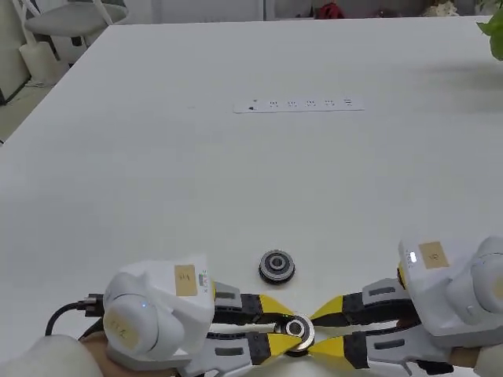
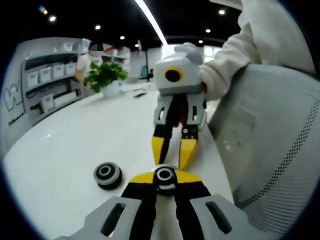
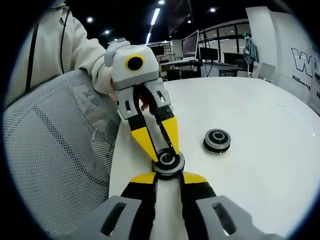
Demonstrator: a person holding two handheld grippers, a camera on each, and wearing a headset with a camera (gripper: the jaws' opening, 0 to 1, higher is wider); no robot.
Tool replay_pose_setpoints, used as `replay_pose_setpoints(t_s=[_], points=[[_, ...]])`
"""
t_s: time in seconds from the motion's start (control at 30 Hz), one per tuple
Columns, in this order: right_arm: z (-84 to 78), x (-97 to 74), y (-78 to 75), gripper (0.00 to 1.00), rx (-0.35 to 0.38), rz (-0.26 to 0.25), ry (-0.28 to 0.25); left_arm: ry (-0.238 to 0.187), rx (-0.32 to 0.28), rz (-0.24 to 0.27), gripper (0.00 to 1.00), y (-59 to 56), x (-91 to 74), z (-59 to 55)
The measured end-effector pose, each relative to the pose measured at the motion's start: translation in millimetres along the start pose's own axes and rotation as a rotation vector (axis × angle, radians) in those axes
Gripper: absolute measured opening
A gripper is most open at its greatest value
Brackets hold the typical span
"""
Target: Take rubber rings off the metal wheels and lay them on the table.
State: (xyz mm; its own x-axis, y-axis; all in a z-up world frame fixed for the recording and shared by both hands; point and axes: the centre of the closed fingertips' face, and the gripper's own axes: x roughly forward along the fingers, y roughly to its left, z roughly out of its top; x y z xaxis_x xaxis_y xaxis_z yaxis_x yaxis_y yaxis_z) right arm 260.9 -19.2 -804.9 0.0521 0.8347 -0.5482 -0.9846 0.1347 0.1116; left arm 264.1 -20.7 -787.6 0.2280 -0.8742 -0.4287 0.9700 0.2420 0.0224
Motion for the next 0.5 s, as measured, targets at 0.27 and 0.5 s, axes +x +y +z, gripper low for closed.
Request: replay_pose_setpoints(t_s=[0.27,0.5], points=[[4.6,7.6,0.5,0.24,-0.038,-0.006,-0.013,-0.006,0.002,0.002,0.14,-0.1,1.0,0.4],[2.7,4.6,0.5,0.21,-0.037,-0.003,-0.007,-0.008,0.001,0.003,0.14,-0.4,1.4,0.5]])
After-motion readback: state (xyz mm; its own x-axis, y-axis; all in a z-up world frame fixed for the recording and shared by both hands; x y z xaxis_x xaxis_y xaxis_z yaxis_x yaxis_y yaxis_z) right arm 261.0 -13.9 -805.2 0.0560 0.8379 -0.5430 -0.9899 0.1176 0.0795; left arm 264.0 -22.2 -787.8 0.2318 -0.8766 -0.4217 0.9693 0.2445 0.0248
